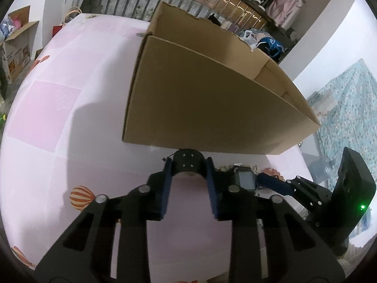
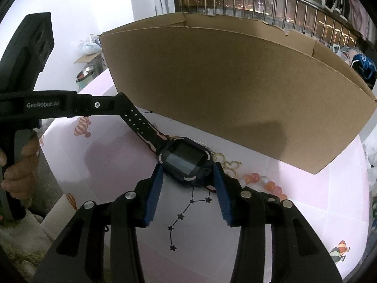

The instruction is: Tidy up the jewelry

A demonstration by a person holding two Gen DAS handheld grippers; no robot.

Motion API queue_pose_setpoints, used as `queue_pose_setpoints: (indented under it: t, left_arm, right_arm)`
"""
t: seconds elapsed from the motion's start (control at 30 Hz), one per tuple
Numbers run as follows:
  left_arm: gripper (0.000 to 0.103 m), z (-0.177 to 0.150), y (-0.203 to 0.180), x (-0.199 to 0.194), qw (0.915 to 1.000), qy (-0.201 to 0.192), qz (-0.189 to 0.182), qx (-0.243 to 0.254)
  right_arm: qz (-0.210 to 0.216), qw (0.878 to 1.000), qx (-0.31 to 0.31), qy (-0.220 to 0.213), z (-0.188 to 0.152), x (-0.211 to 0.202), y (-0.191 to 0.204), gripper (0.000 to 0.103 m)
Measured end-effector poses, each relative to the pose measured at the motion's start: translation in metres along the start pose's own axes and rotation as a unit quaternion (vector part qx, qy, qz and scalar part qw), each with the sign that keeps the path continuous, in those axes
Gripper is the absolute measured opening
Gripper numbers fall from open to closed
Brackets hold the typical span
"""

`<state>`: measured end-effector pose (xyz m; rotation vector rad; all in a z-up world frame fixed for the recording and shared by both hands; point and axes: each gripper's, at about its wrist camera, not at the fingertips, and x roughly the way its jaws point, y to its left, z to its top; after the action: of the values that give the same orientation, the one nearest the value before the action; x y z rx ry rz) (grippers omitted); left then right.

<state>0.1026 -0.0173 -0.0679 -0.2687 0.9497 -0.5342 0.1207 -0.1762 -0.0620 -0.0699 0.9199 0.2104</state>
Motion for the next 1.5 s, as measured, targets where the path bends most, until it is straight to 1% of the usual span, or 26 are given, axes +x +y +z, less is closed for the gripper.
queue_pose_setpoints:
  t: [0.07,0.13,0.2,0.27,0.33,0.47,0.57,0.63,0.7,0.73,1.0,1.27,1.4,1.5]
  left_arm:
    - [0.017,0.000,-0.003,0.000,1.0000,-0.002,0.000,0.008]
    - [0.015,-0.001,-0.007,-0.002,0.9998,-0.006,0.004,0.019]
    - [0.014,-0.003,-0.013,-0.004,0.9992,-0.010,0.011,0.036]
    - [0.013,-0.004,-0.017,-0.006,0.9983,-0.011,0.021,0.053]
    - [0.013,-0.006,-0.020,-0.008,0.9974,-0.012,0.027,0.065]
    - [0.013,-0.009,-0.017,-0.008,0.9969,-0.010,0.036,0.069]
    - [0.013,-0.008,-0.015,-0.006,0.9969,-0.009,0.038,0.067]
    - [0.013,-0.008,-0.014,-0.005,0.9970,-0.009,0.039,0.067]
    - [0.013,-0.008,-0.015,-0.005,0.9969,-0.009,0.039,0.067]
    - [0.013,-0.008,-0.015,-0.005,0.9969,-0.009,0.039,0.068]
    - [0.013,-0.008,-0.012,-0.004,0.9965,-0.007,0.042,0.072]
    - [0.013,-0.010,-0.012,-0.003,0.9965,-0.005,0.043,0.071]
    - [0.013,-0.011,-0.010,-0.003,0.9965,-0.002,0.045,0.071]
    - [0.013,-0.012,-0.008,-0.003,0.9965,0.000,0.046,0.070]
  right_arm:
    - [0.000,1.000,0.000,0.000,0.000,0.000,0.000,0.043]
    - [0.001,1.000,0.001,0.000,0.000,0.000,-0.001,0.041]
    - [0.003,1.000,0.005,0.002,0.000,-0.002,-0.002,0.036]
    - [0.002,1.000,0.009,0.001,-0.002,-0.008,-0.004,0.035]
    - [-0.003,1.000,0.012,-0.001,-0.007,-0.014,-0.008,0.032]
    - [0.003,1.000,0.023,0.006,-0.014,-0.023,-0.018,0.027]
    - [0.009,0.999,0.030,0.020,-0.017,-0.019,-0.021,0.025]
    - [0.004,0.999,0.035,0.025,-0.016,-0.016,-0.026,0.025]
    - [-0.005,0.998,0.047,0.035,-0.016,-0.014,-0.036,0.016]
    - [-0.011,0.998,0.050,0.038,-0.015,-0.013,-0.039,0.015]
    - [-0.075,0.994,0.074,0.030,-0.011,-0.020,-0.061,0.015]
    - [-0.118,0.988,0.098,0.027,-0.004,-0.016,-0.080,0.015]
    - [-0.122,0.987,0.104,0.024,-0.002,-0.017,-0.086,0.015]
    - [-0.111,0.988,0.108,0.022,-0.003,-0.021,-0.087,0.015]
